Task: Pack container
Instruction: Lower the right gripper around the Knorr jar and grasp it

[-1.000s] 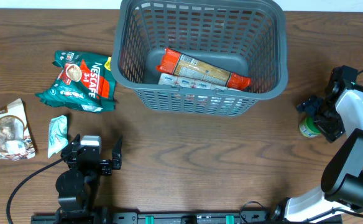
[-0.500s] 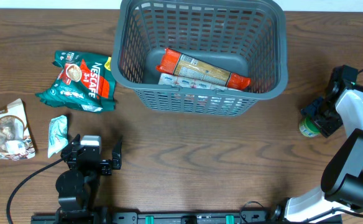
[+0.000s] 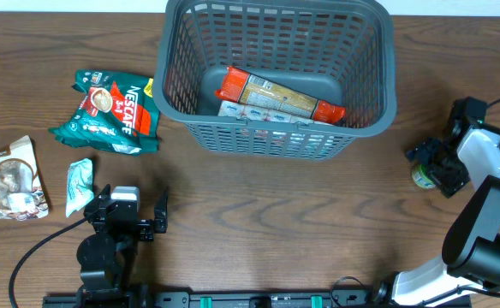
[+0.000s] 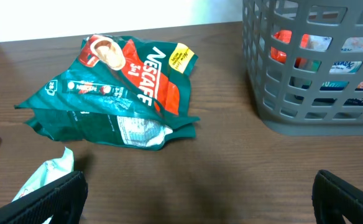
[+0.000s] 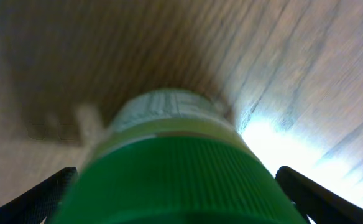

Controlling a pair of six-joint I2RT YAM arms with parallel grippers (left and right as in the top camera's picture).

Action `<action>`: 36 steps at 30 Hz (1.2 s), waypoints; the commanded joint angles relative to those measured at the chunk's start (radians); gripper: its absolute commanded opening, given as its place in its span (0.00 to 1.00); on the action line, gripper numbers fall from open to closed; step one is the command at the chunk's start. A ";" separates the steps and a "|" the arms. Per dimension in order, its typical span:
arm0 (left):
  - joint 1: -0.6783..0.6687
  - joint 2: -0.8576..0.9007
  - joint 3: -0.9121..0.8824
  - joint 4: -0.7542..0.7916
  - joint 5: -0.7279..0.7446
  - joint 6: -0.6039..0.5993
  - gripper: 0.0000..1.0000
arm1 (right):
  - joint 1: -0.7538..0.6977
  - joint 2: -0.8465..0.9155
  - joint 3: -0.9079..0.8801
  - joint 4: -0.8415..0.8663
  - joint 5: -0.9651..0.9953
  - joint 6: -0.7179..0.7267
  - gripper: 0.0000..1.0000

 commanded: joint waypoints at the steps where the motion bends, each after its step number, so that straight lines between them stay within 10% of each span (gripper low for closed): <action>1: 0.003 -0.006 -0.020 -0.001 -0.008 0.017 0.99 | -0.008 -0.008 -0.033 0.018 -0.006 0.002 0.77; 5: 0.003 -0.006 -0.020 -0.001 -0.008 0.017 0.99 | -0.010 -0.008 -0.034 0.019 -0.004 0.001 0.02; 36: 0.003 -0.006 -0.020 -0.002 -0.008 0.017 0.99 | -0.007 -0.281 0.034 0.018 0.010 -0.102 0.01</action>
